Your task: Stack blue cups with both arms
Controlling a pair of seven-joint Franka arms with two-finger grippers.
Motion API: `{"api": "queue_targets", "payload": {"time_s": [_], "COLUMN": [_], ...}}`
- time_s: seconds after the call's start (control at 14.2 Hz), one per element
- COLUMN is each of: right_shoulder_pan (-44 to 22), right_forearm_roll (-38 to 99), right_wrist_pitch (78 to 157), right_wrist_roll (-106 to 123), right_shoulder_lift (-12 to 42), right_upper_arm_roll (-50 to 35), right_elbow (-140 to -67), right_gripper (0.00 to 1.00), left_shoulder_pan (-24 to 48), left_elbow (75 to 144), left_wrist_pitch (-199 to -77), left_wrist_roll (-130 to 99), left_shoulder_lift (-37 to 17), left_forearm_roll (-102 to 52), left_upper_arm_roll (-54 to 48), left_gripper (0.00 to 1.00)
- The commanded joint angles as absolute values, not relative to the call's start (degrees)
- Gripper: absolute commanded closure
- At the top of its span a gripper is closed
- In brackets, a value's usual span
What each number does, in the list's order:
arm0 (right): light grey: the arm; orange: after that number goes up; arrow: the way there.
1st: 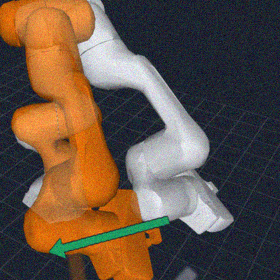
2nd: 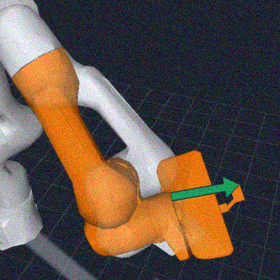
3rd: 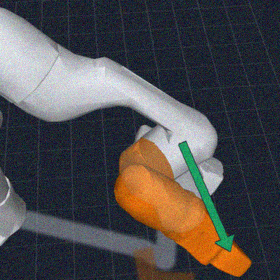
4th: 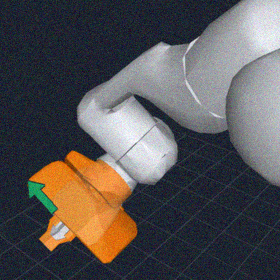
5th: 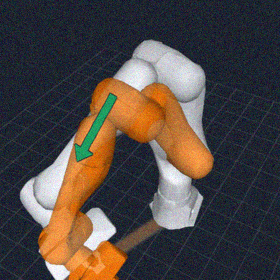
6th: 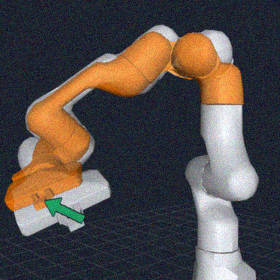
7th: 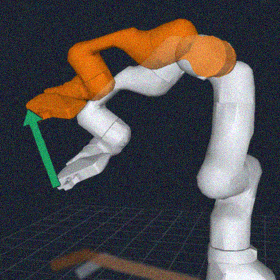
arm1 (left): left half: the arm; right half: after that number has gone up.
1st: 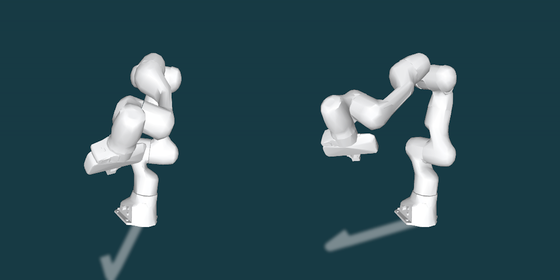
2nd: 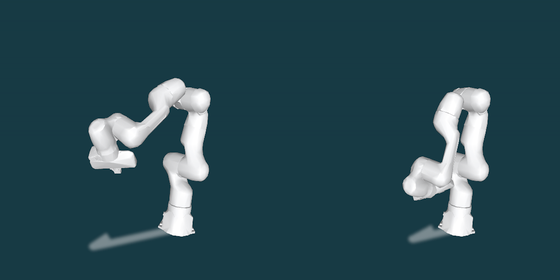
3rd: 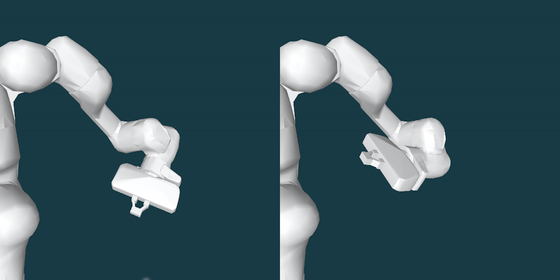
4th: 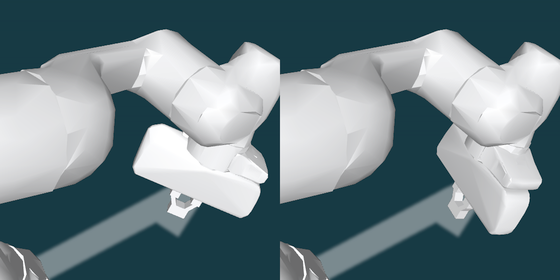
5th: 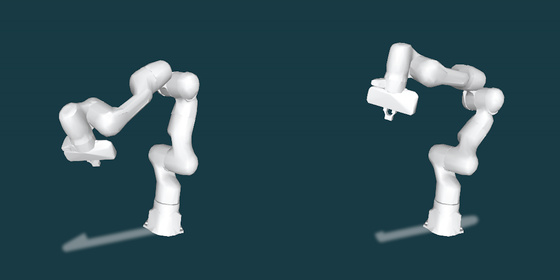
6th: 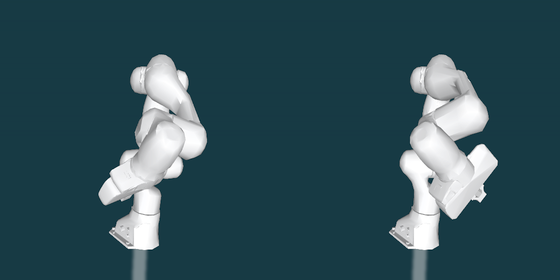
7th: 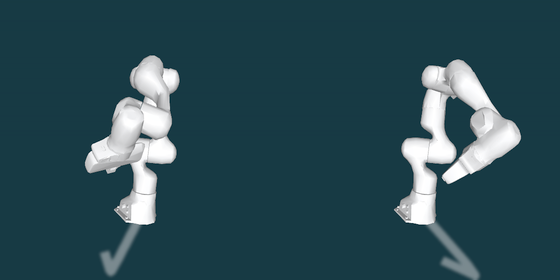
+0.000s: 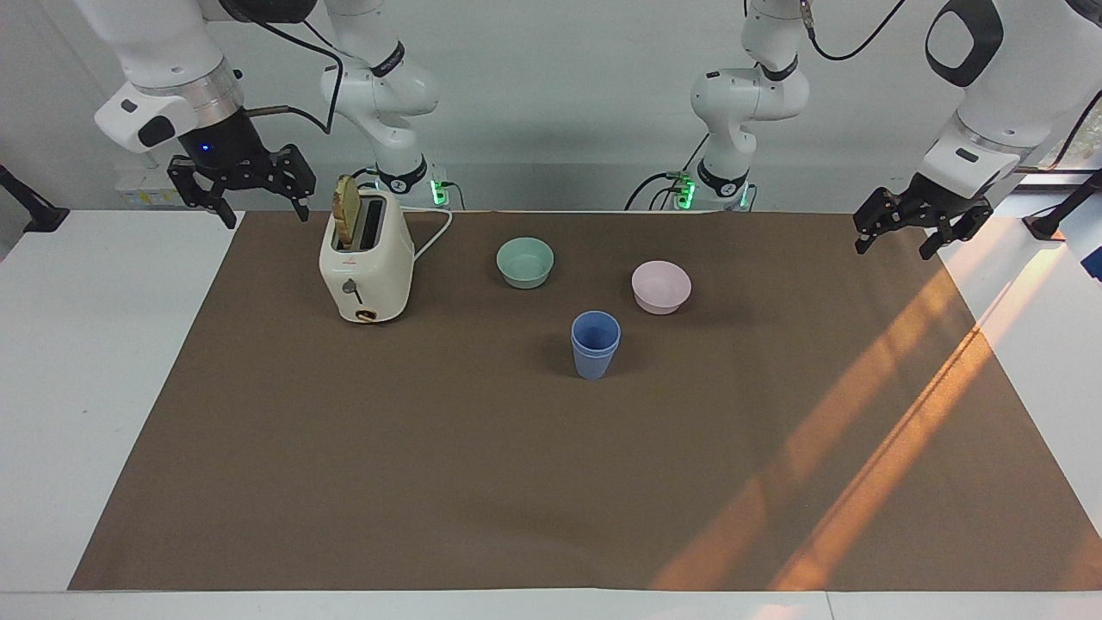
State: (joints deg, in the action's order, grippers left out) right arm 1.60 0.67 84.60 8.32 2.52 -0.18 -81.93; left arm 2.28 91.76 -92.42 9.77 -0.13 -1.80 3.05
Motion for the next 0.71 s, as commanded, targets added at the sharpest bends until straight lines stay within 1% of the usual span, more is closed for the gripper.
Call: {"api": "queue_targets", "payload": {"time_s": [0.0,0.64], "right_shoulder_pan": [1.8,1.8], "right_forearm_roll": [-0.4,-0.3], "right_wrist_pitch": [85.7,86.4], "right_wrist_roll": [9.3,9.2], "right_shoulder_lift": [0.3,0.3], "right_upper_arm_roll": [-0.4,-0.6], "right_elbow": [-85.0,-85.0], "right_gripper": [0.00,0.00], "left_shoulder_pan": [2.4,2.4], "left_elbow": [91.7,91.7], "left_wrist_pitch": [-91.8,-91.8], "left_wrist_roll": [9.1,9.1], "left_shoulder_lift": [0.4,0.4], "left_forearm_roll": [-1.1,-1.1], "left_upper_arm_roll": [2.9,2.9], "left_gripper": [0.00,0.00]}}
